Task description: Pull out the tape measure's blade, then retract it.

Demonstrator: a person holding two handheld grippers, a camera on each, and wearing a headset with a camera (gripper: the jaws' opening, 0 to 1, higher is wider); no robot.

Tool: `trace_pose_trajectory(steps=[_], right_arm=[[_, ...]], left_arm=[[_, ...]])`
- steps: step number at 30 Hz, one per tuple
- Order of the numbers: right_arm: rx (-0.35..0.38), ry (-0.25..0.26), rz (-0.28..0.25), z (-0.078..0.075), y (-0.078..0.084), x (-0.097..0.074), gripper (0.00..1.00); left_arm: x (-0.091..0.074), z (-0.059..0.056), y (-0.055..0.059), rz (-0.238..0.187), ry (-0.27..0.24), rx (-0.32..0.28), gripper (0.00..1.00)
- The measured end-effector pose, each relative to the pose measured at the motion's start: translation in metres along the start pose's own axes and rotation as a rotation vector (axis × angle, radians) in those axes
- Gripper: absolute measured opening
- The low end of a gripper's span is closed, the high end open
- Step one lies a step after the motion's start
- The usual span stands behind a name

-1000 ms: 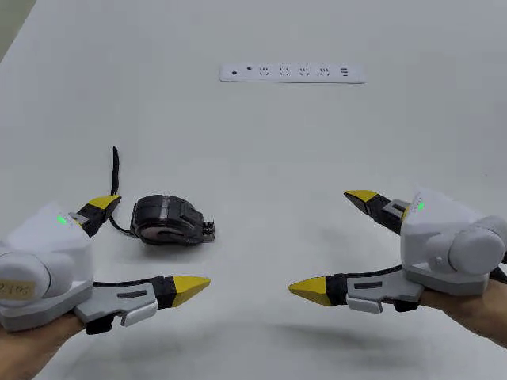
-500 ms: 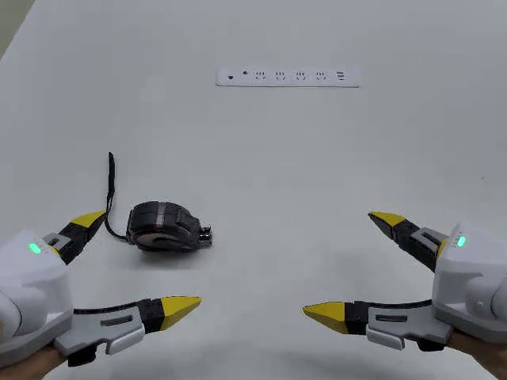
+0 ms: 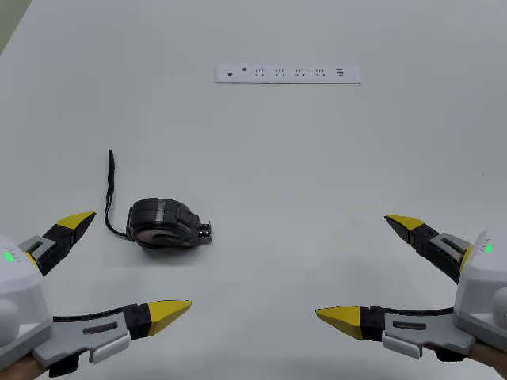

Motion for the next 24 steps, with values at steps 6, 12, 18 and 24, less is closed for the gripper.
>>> trace_pose_trajectory(steps=[6,12,18,24], right_arm=[[0.003,0.008,-0.001,-0.002,0.002,-0.003,1.00],[0.013,0.020,0.011,-0.005,0.006,-0.006,1.00],[0.015,0.027,0.015,-0.008,0.008,-0.008,1.00],[0.018,0.033,0.022,-0.012,0.011,-0.010,1.00]], left_arm=[[-0.002,0.001,0.004,0.008,0.002,0.001,1.00],[-0.005,0.006,0.004,0.004,-0.008,-0.007,1.00],[-0.006,0.008,0.004,0.007,-0.012,-0.007,1.00],[-0.007,0.009,0.003,0.009,-0.012,0.000,1.00]])
Point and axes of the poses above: the centre of the closed fingertips' face, and the gripper's own axes: x roughly forward along the fingers, z roughly to its left, y roughly out of its underside, the point moved 2 cm from there along -x, roughly backward along the fingers, and after that the axes turned 11 degrees about z, right-handed, at the moved point
